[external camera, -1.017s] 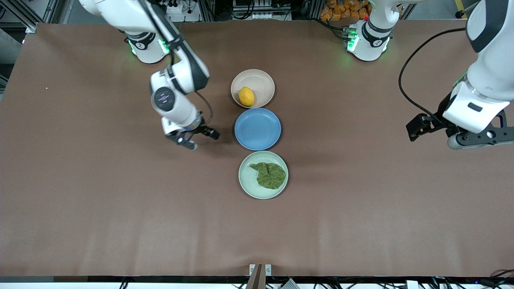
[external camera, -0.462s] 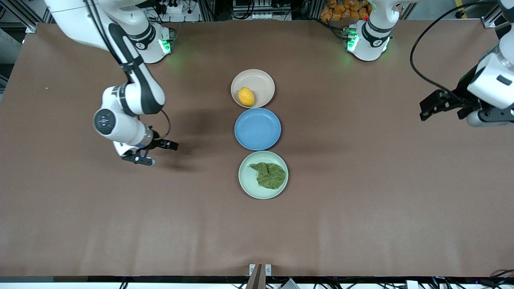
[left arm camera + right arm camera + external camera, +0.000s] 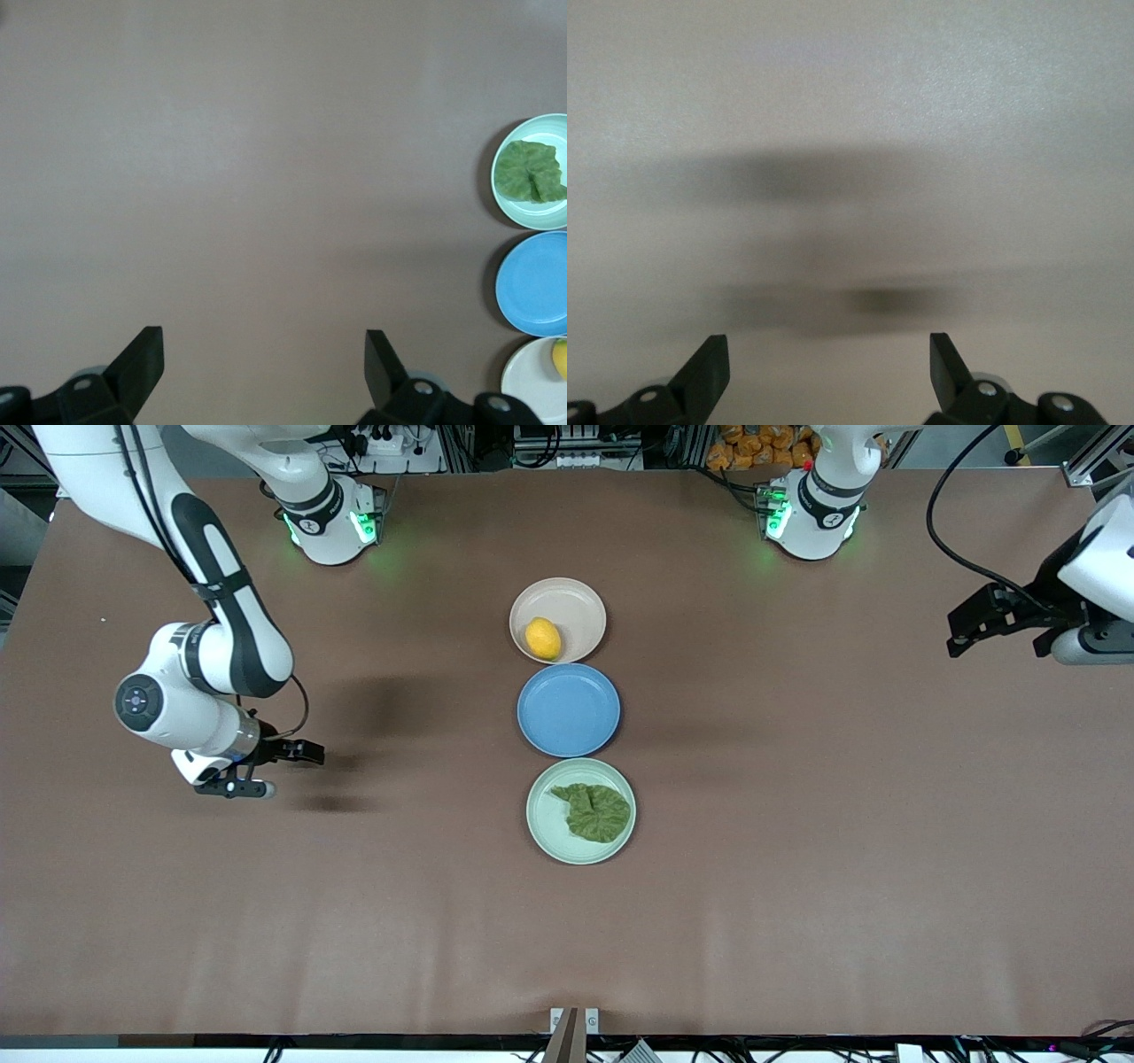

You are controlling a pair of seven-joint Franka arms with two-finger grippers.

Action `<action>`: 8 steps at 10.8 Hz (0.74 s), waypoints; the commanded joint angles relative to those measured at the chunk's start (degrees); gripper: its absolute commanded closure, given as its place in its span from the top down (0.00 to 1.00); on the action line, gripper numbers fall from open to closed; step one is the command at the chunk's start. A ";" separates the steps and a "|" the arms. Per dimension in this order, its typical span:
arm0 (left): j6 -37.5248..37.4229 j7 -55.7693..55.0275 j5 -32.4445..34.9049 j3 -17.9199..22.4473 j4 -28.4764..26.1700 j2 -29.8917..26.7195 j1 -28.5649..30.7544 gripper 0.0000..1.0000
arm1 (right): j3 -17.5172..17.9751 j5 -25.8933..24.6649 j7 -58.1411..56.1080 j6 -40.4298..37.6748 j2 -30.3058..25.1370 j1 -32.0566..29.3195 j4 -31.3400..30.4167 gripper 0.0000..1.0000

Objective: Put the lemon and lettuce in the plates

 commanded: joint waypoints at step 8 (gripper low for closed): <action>-1.30 0.98 -1.40 -1.10 -1.66 -2.57 1.30 1.00 | 0.64 -5.14 -0.51 4.59 -9.59 0.44 -10.82 1.00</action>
